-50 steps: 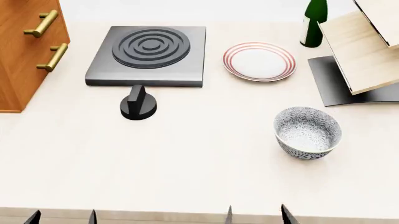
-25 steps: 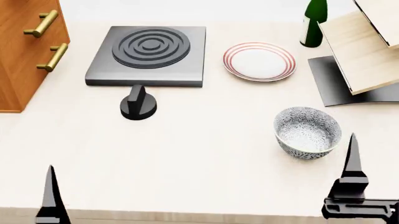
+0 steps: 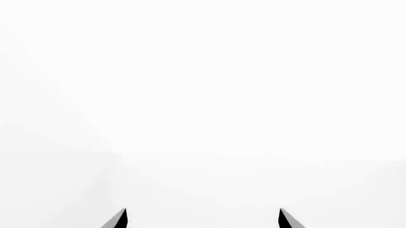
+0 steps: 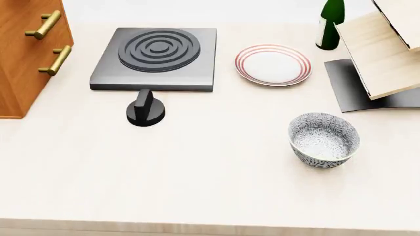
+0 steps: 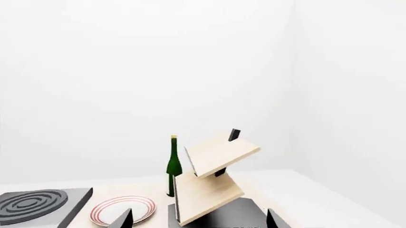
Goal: Put the bowl on the stove.
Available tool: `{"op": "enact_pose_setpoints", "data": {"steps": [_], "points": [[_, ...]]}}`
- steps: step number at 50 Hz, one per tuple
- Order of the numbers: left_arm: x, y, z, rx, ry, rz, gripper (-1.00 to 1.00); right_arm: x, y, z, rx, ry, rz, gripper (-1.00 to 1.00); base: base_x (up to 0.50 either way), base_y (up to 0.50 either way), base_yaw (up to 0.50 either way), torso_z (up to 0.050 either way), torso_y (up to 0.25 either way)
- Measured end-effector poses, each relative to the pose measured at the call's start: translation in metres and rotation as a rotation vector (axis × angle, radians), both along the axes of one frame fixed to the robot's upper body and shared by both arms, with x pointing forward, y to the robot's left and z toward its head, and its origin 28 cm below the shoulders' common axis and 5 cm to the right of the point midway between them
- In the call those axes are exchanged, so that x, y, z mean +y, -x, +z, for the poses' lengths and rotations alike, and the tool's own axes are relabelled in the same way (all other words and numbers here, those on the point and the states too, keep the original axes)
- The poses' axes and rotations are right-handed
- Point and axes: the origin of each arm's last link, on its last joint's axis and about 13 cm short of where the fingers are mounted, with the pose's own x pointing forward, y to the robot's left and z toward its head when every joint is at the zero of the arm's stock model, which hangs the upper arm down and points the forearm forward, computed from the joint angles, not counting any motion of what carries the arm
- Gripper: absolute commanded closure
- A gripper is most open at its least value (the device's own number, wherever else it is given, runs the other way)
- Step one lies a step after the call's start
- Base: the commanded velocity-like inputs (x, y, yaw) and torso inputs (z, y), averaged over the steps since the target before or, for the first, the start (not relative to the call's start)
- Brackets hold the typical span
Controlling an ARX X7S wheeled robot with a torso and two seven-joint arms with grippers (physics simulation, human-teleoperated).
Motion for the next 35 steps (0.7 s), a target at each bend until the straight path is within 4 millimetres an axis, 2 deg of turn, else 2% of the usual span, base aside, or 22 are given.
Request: {"op": "enact_pose_setpoints", "data": {"steps": [13, 35], "points": [[0.003, 0.0068, 0.0067, -0.064, 0.024, -0.011, -1.0, -0.008, 0.0062, -0.0038, -0.005, -0.009, -0.031, -1.0, 0.0, 0.02, 0.0, 0.0, 0.0], [0.0023, 0.0063, 0.0066, -0.064, 0.005, -0.011, -1.0, -0.0066, 0.0061, -0.0071, 0.003, 0.042, -0.02, -1.0, 0.0, 0.5, 0.0, 0.0, 0.0]]}}
